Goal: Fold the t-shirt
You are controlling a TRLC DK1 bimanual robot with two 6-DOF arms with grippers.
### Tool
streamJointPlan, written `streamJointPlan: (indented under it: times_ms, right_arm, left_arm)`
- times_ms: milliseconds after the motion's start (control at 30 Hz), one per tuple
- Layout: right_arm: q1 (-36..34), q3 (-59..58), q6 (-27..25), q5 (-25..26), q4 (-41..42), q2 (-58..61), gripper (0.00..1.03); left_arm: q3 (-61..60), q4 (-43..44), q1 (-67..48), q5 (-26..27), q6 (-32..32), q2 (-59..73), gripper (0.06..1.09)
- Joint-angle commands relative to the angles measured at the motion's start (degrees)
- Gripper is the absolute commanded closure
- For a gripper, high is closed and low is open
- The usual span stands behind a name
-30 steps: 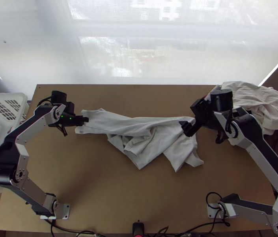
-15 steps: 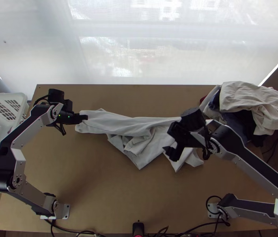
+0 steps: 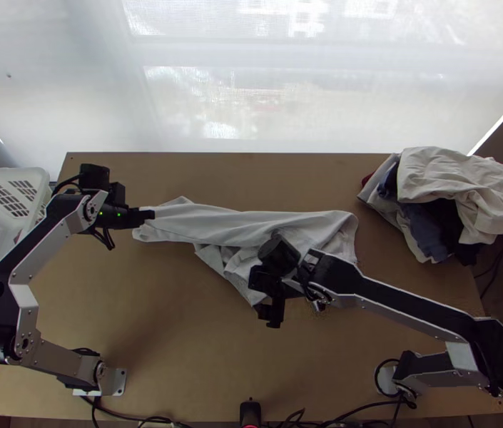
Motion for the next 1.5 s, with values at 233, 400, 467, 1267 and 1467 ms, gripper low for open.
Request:
streamJointPlan:
  times_ms: [233, 400, 467, 1267, 1467]
  right_arm:
    - [2.65, 1.35, 2.12, 3.42, 12.45, 12.08, 0.19]
    - [3.0, -4.71, 2.21, 3.34, 11.58, 6.89, 0.19]
    - [3.0, -7.53, 2.03, 3.42, 11.58, 5.4, 0.19]
    - [-0.43, -8.76, -0.43, 3.95, 14.48, 11.64, 0.63]
    - [-0.96, -8.23, -1.57, 5.71, 16.06, 11.64, 1.0]
  left_arm:
    - [-4.51, 0.93, 0.38, 0.89, 0.15, -2.12, 1.05]
    - [-3.98, 0.93, 0.99, 0.97, 1.2, -2.04, 1.05]
    - [-3.89, 0.93, 1.26, 1.06, 1.73, -1.68, 1.05]
    - [-4.33, 1.9, 1.79, 2.12, 1.12, -0.98, 1.05]
    - [-4.33, 1.64, 1.87, 2.12, 1.12, -1.68, 1.05]
